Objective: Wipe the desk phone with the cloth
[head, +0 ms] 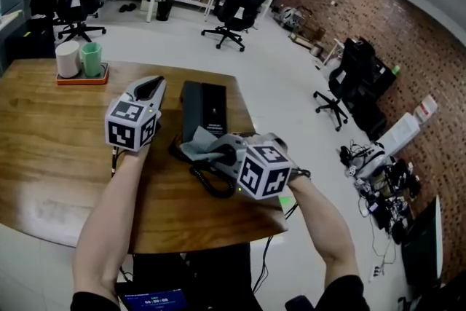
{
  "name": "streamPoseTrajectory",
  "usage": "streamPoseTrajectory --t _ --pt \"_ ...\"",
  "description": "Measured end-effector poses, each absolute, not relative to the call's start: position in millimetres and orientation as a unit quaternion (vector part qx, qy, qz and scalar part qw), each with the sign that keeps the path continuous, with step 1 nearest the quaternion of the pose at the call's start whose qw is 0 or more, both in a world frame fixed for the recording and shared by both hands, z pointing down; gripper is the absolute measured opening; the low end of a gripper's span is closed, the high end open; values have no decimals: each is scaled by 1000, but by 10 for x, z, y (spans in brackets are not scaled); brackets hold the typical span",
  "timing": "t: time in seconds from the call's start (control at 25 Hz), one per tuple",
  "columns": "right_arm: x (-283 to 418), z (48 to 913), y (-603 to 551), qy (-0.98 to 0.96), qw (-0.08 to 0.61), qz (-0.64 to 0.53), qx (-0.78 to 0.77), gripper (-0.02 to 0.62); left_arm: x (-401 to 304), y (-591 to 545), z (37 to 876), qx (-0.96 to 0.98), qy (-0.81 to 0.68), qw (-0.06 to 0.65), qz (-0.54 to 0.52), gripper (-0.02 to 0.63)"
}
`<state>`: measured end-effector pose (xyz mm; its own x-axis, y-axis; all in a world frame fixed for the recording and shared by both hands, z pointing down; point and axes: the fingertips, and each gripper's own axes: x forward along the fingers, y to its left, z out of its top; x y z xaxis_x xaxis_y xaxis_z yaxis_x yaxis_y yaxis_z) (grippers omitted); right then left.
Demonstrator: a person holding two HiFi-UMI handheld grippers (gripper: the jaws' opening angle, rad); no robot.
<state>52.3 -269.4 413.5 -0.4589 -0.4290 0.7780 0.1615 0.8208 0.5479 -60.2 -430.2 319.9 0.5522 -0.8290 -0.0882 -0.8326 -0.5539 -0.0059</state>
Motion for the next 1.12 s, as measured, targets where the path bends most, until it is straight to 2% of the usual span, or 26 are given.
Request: streamPoseTrajectory --t 0.16,0.32,0.4,0.72,1.12 --pt "542 3867 -2832 -822 482 -285 103 25 -598 -4318 3206 -882 470 24 37 2" --pt "560 3171 -3701 -830 393 -276 283 25 -618 -4330 3216 -881 471 24 38 2" --pt "569 3012 -4070 -817 376 -269 346 25 -612 -4323 3223 -881 471 23 38 2" --pt "659 3344 -4626 -786 427 -231 382 23 -596 -4310 3218 -882 470 22 38 2" --pt "542 3725 -3698 -810 464 -244 263 25 -604 -4310 3210 -882 470 23 37 2"
